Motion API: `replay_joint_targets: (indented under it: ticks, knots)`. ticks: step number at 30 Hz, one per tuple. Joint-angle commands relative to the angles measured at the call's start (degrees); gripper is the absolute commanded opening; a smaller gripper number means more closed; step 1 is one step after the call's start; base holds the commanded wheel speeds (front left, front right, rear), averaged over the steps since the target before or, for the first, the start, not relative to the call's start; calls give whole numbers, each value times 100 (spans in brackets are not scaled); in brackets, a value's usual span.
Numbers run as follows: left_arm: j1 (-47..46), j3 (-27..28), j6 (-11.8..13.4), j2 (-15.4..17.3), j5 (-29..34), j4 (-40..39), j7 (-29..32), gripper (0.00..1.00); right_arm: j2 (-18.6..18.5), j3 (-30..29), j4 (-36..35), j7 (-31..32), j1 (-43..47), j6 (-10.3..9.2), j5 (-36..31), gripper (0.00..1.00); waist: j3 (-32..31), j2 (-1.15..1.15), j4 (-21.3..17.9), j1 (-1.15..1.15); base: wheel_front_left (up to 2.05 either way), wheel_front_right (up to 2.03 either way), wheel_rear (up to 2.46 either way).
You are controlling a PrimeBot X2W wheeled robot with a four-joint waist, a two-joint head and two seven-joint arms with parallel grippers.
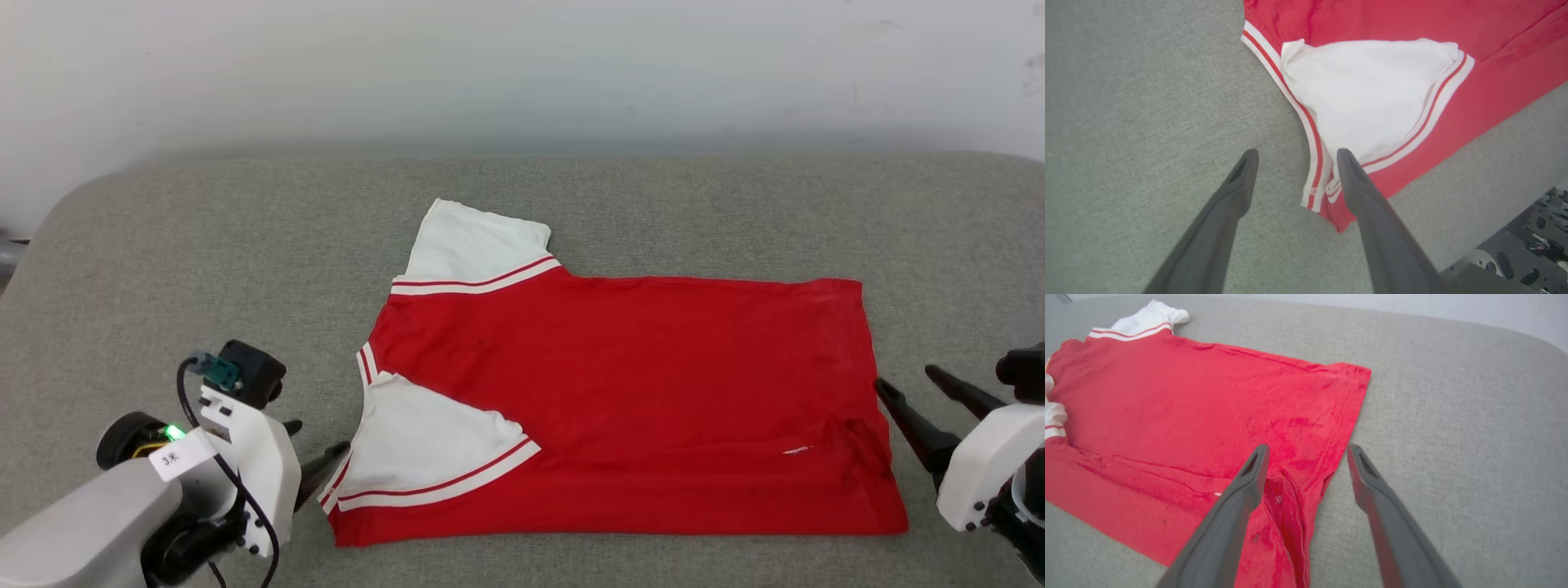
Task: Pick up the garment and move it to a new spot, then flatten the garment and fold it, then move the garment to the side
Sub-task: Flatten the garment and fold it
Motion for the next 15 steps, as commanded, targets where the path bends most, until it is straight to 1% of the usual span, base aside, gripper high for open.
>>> replay_joint_targets:
  ticks: [1, 5, 9, 12, 15]
  knots:
    - [-92, 75, 51, 26, 18, -65, -82, 100, 118, -142, -45, -206, 43, -9, -88, 100, -33, 0, -49, 0, 0, 0, 0]
    - [-367, 239, 210, 70, 225, -160, -303, 100, 417, -597, -267, -761, 43, -8, -511, 100, 7, 0, -170, 0, 0, 0, 0]
    - [-774, 415, 261, -86, 357, -53, -448, 100, 855, -1178, -587, -1243, 63, -8, -1028, 100, 191, 0, -300, 0, 0, 0, 0]
    - [-1152, 458, 217, -192, 488, 126, -370, 100, 1171, -1488, -930, -1407, 104, -8, -1392, 100, 414, 0, -429, 0, 0, 0, 0]
    - [-1631, 538, 110, -287, 518, 374, -160, 100, 1449, -1693, -1334, -1428, 165, -8, -1726, 100, 685, 0, -573, 0, 0, 0, 0]
